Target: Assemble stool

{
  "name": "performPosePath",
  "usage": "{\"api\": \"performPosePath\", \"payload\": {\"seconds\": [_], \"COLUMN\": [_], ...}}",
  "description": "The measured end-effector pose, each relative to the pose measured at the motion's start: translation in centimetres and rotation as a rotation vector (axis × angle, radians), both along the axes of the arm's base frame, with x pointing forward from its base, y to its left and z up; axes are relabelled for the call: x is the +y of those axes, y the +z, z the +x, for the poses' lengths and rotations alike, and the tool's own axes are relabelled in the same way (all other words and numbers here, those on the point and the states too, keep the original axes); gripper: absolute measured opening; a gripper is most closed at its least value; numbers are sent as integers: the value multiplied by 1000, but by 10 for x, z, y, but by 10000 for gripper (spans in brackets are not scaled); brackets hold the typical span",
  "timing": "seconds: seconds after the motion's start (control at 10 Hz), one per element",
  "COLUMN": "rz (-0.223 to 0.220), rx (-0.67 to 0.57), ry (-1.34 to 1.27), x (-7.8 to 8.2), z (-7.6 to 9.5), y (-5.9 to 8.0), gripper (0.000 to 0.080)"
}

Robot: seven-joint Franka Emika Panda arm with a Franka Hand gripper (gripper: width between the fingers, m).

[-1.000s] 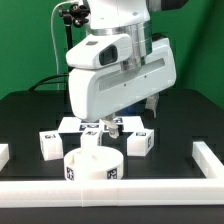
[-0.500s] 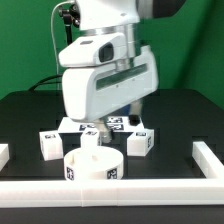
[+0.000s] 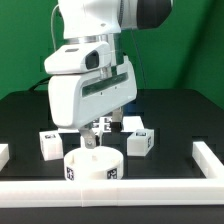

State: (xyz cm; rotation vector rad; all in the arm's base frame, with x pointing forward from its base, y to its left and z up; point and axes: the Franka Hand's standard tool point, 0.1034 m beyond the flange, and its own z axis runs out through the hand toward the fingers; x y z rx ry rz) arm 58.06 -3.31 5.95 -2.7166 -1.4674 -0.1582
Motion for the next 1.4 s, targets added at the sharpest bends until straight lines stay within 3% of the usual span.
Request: {"api": "performPosePath", "payload": {"seconds": [0.2, 0.4, 0.6, 1.1, 1.4], "rz": [-6, -22, -20, -14, -10], "rx": [-9, -36, -19, -11, 5], "ry": [23, 26, 20, 37, 28], "x": [-3, -6, -9, 5, 5], "z": [-6, -28, -37, -38, -42], "y": [-6, -17, -27, -32, -41], "gripper": [649, 649, 649, 649, 649]}}
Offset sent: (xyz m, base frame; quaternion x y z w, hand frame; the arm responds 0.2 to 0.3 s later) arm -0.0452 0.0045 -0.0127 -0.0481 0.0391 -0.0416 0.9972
